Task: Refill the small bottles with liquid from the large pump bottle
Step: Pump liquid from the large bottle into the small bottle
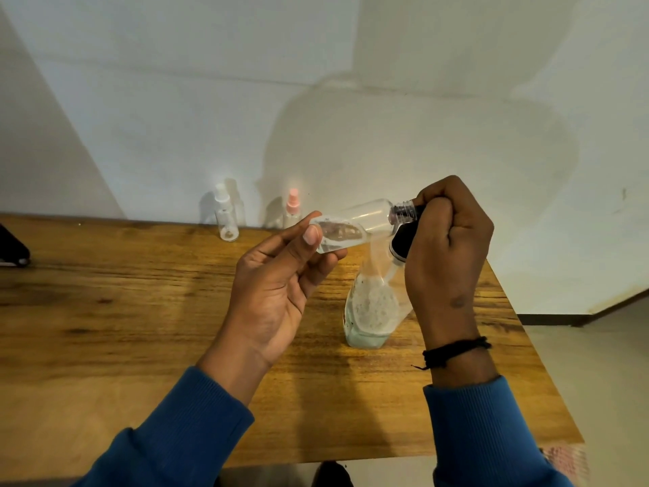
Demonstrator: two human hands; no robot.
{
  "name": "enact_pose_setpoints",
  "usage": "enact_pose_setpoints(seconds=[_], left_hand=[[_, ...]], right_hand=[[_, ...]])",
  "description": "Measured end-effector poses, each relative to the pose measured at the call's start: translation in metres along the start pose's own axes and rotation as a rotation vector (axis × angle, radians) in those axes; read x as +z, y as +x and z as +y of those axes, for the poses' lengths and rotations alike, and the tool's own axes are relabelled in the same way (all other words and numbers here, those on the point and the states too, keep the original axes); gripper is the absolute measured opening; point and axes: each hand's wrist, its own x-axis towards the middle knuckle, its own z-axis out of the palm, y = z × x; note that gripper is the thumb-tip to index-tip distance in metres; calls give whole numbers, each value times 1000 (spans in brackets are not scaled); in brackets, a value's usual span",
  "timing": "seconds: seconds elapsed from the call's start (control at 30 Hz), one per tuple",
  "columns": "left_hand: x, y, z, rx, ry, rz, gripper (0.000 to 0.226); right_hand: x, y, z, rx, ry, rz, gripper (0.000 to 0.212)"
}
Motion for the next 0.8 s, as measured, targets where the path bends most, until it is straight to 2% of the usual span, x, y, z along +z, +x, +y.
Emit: enact_pose_setpoints(seconds=[0.2,0.43,0.53,0.8], left_hand=[[0,1,0,0,4,-4,47],[0,1,0,0,11,-1,39],[1,-1,0,2,10,-17,47],[-1,0,-1,1,-1,6,38]], right_hand=[[-2,3,-2,-34,-52,21,26],[0,1,1,-21,-48,22,26],[-4,5,-1,-46,-76,2,28],[-1,0,-1,8,-14,-7,27]])
